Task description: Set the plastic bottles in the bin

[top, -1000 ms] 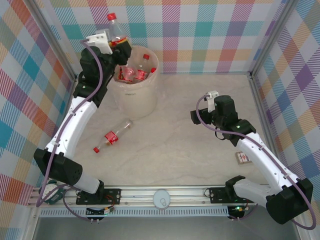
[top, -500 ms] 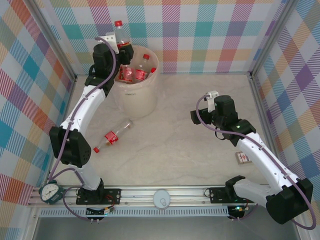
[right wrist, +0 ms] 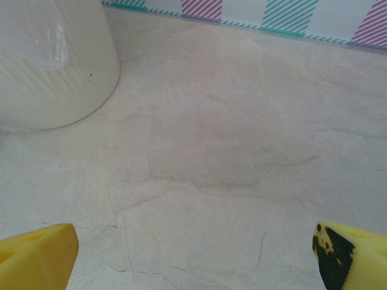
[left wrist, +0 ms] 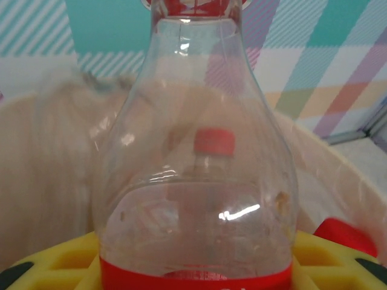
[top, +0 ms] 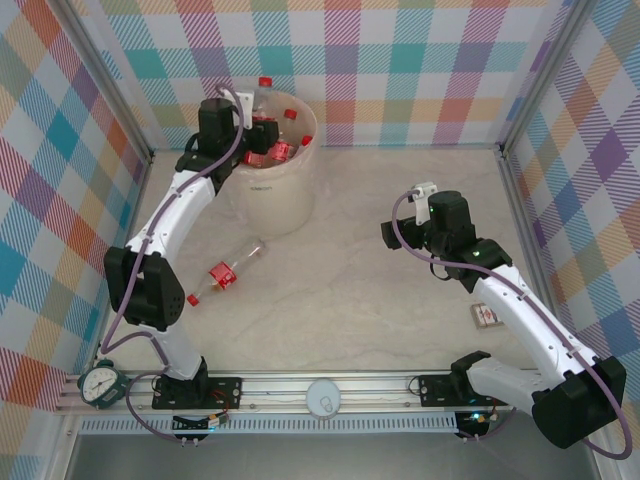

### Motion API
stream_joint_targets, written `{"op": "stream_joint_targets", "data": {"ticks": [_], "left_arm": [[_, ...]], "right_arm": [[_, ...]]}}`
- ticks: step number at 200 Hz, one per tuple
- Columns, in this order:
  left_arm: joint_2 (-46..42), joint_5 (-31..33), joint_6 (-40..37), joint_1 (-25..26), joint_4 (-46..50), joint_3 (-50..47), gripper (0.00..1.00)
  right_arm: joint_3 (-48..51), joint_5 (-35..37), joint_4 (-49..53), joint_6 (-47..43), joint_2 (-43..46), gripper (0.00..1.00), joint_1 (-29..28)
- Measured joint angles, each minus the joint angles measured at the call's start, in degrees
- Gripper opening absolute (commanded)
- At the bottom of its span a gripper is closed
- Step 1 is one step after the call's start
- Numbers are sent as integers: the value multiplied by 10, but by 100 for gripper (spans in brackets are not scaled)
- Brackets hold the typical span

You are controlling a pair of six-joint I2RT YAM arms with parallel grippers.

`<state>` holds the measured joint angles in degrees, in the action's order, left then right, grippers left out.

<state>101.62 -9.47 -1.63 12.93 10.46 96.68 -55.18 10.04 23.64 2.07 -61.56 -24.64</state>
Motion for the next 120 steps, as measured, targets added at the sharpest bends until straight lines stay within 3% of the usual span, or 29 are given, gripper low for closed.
{"op": "stream_joint_targets", "data": {"ticks": [29, 86, 120], "left_arm": [[4, -15, -10, 0, -5, -14, 46], [5, -51, -13, 0, 9, -12, 89], [3, -65, 13, 0, 17, -5, 93]], "right_arm": [[0, 0, 0, 0, 0, 99, 0], [0, 0, 0, 0, -7, 99, 0], [0, -1, 0, 0, -7, 100, 0]]}}
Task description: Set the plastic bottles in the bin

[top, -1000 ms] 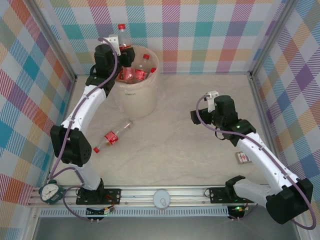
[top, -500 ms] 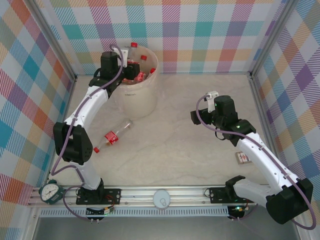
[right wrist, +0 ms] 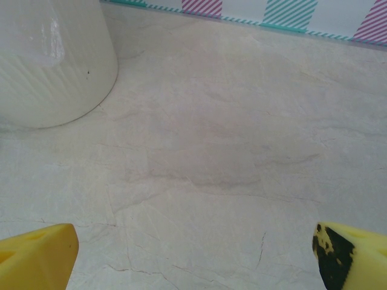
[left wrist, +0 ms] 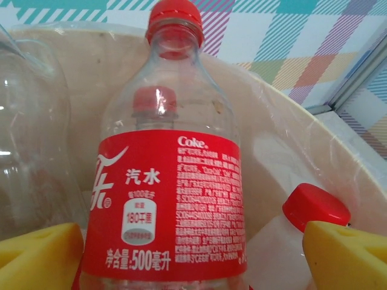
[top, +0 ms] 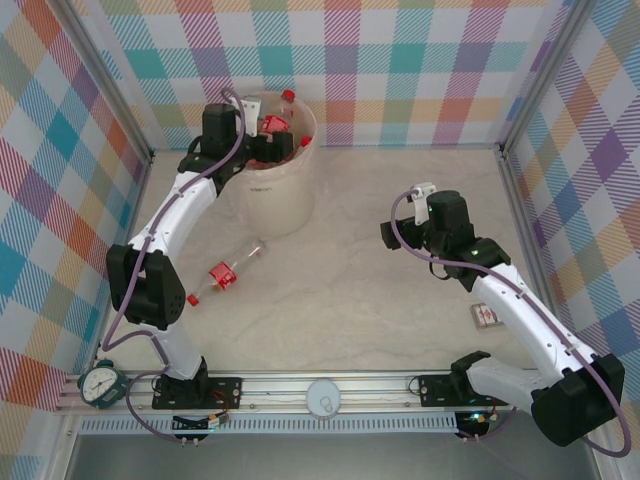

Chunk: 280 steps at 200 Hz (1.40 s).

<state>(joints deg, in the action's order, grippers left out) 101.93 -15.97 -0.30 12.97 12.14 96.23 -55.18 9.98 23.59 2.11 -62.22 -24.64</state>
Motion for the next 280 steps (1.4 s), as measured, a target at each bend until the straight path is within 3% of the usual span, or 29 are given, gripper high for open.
{"op": "stream_joint_targets", "data": {"ticks": [75, 108, 148, 185, 234, 280], "left_arm": [[-21, 13, 80, 0, -52, 18, 72], [-10, 26, 90, 0, -62, 20, 65], [41, 32, 109, 0, -83, 35, 49], [32, 37, 115, 7, -116, 1, 42], [-31, 52, 115, 28, -142, -91, 39], [-41, 68, 110, 39, -132, -99, 39]], "right_arm": [[0, -7, -4, 0, -5, 100, 0], [0, -7, -4, 0, -7, 99, 0], [0, -11, -5, 0, -10, 100, 0], [0, -15, -12, 0, -16, 99, 0], [0, -22, -17, 0, -31, 99, 0], [0, -32, -21, 0, -37, 99, 0]]}}
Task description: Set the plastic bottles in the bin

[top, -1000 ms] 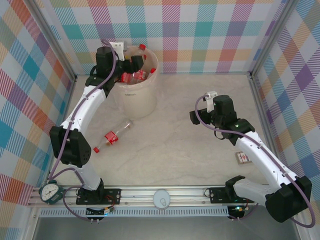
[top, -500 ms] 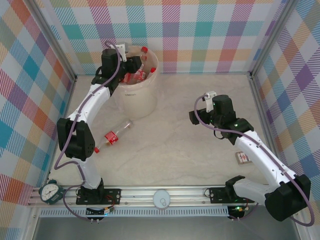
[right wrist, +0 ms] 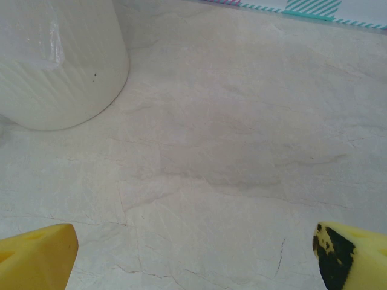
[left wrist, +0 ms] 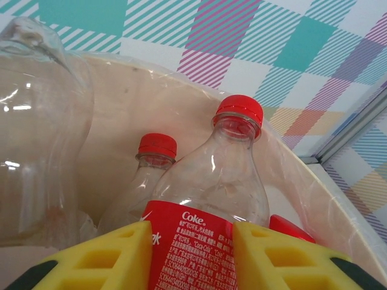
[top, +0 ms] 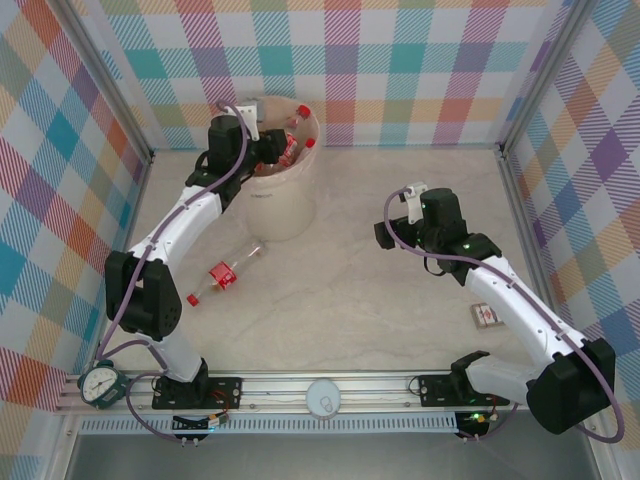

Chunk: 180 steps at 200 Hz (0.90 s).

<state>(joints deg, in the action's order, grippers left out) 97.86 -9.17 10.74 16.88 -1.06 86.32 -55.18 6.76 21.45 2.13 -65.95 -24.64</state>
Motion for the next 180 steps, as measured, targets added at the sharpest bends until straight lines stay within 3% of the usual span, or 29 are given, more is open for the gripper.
{"op": "stream_joint_targets", "data": {"ticks": [35, 104, 144, 180], "left_arm": [[8, 13, -20, 10, 56, 43, 55], [24, 9, -59, 18, 190, 168, 76], [-20, 31, -66, 10, 230, 177, 81], [-124, 80, -63, -26, 295, 149, 81]], "right_arm": [[0, -2, 0, 0, 0, 99, 0], [0, -2, 0, 0, 0, 99, 0], [0, -2, 0, 0, 0, 99, 0], [0, -3, -1, 0, 0, 99, 0]]}}
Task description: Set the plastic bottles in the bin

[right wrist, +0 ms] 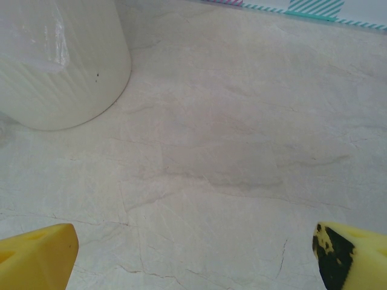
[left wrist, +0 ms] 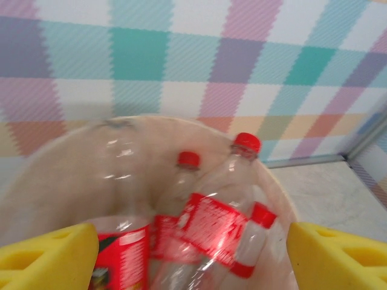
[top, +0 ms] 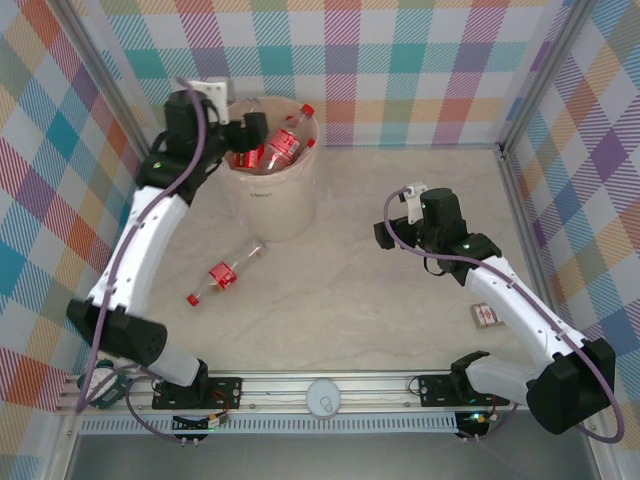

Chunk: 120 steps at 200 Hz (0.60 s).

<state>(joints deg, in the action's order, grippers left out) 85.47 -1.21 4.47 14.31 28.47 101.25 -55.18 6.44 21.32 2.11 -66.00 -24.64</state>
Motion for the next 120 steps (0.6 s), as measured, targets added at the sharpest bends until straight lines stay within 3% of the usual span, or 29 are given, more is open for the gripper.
{"op": "stream_joint_targets", "data": {"ticks": [35, 68, 92, 120], "left_arm": [[-126, 72, 13, -30, 90, -72, 80], [-215, 93, 58, -73, 158, -198, 80], [-231, 83, 99, -109, 179, -308, 82], [-212, 59, 139, -115, 175, -420, 86]], "right_arm": [[0, -3, -3, -5, -8, 99, 0], [-1, -3, -3, -13, -9, 99, 0], [-3, -5, -3, -13, -10, 99, 0], [-4, -7, -3, -13, -10, 99, 0]]}}
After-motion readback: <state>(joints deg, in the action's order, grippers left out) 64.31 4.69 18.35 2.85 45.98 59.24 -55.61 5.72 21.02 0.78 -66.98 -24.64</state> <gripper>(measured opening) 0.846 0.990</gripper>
